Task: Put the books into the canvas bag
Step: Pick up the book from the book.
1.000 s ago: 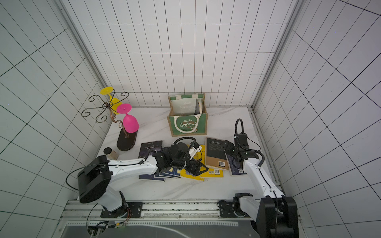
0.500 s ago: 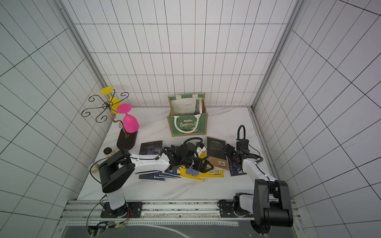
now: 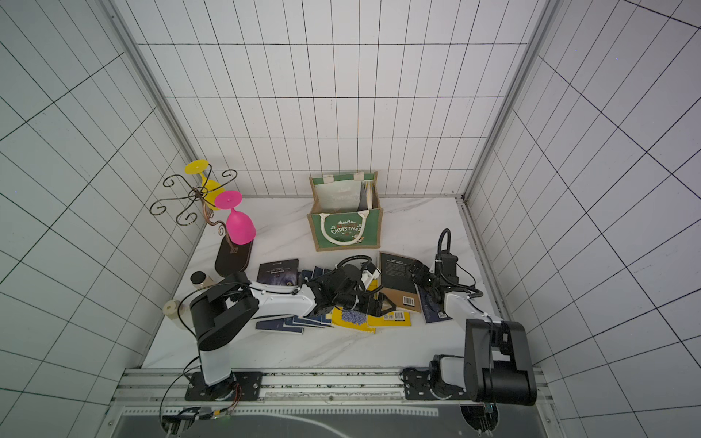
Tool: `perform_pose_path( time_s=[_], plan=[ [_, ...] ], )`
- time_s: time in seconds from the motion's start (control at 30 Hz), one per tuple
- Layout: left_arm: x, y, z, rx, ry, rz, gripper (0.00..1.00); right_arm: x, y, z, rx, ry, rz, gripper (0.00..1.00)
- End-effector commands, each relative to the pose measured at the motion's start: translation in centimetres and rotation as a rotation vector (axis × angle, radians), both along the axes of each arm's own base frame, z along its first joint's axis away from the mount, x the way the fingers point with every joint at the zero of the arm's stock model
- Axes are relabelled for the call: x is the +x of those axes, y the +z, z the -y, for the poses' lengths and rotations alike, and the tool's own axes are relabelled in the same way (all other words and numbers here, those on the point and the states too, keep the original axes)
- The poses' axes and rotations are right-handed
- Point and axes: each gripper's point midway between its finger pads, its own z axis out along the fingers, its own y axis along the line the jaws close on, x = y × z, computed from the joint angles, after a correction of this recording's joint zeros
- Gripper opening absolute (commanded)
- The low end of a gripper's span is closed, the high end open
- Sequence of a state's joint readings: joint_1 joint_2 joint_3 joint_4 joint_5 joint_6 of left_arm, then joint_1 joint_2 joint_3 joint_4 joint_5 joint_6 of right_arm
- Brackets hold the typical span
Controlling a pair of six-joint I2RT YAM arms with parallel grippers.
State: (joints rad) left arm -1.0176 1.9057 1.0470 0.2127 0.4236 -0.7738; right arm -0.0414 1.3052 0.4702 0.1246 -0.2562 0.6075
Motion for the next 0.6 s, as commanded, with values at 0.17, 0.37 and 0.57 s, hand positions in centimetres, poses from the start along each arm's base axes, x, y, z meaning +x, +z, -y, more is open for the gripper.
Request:
perform_pose_path(
  time_s=[0.17, 0.37, 0.57],
  plan=[
    [0.4, 1.3, 0.8, -0.088, 0.014, 0.009, 0.73, -5.4, -5.0, -2.3, 0.111, 0.070, -0.228, 0.98],
    [1.1, 2.4, 1.1, -0.128, 0.016, 0.022, 0.46, -5.3, -4.6, -2.4, 0.114, 0.083, -0.215, 0.98],
    [2.0, 2.1, 1.2, -0.127, 0.026, 0.022, 0.54, -5.5, -4.6, -2.6, 0.116, 0.092, -0.212, 0.99]
  ],
)
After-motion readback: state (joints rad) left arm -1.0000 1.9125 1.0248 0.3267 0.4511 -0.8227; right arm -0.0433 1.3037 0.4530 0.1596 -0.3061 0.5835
